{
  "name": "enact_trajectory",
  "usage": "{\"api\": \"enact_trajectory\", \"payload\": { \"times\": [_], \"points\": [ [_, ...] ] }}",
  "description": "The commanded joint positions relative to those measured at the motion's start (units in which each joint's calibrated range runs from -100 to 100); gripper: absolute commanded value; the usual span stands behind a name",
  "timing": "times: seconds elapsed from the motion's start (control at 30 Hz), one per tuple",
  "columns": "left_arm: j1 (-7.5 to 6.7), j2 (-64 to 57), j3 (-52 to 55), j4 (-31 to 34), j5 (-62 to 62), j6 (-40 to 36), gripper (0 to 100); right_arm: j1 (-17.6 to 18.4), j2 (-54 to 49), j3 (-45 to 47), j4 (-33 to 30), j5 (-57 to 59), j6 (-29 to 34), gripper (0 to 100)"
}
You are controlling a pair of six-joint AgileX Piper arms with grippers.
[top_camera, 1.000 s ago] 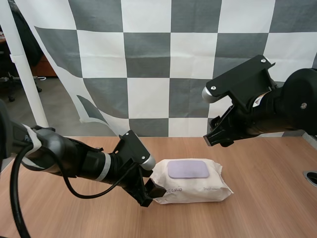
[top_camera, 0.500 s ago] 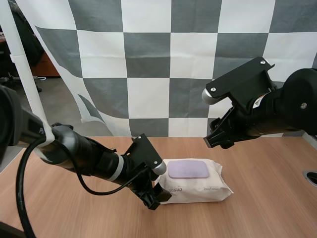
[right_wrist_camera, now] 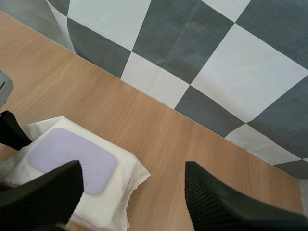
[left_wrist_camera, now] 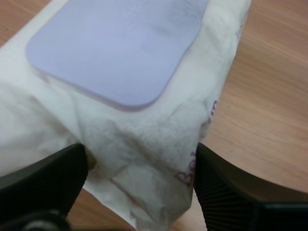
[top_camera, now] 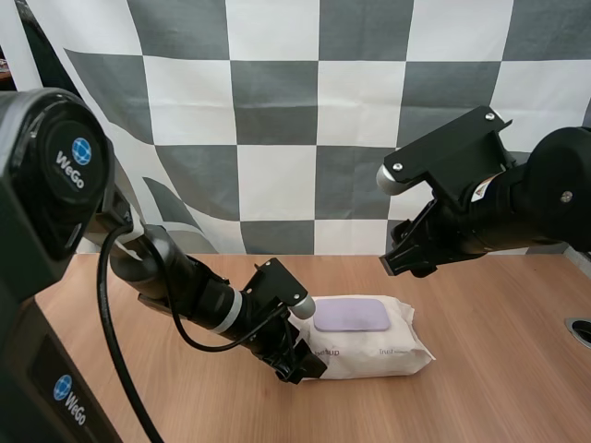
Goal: Open the wet wipes lid
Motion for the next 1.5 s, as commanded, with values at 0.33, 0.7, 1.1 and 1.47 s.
{"api": "enact_trajectory", "payload": {
  "times": [0.33, 0.7, 1.1, 1.47],
  "points": [
    [-0.02, 0.3, -0.3, 0.0, 1.2, 0.9, 0, 0.0, 0.0, -0.1, 2.6, 9.4, -4.8, 100],
    [-0.02, 0.3, -0.3, 0.5, 1.6, 0.9, 0, 0.0, 3.2, 11.0, 11.5, 14.3, -31.9, 100],
    [-0.02, 0.3, -0.3, 0.5, 2.6, 0.9, 0, 0.0, 6.9, 15.4, 11.3, 1.6, -47.9, 100],
    [-0.02, 0.3, -0.3, 0.6, 3.1, 0.9, 0, 0.0, 17.5, 15.4, 16.0, -8.1, -49.9, 100]
  ]
}}
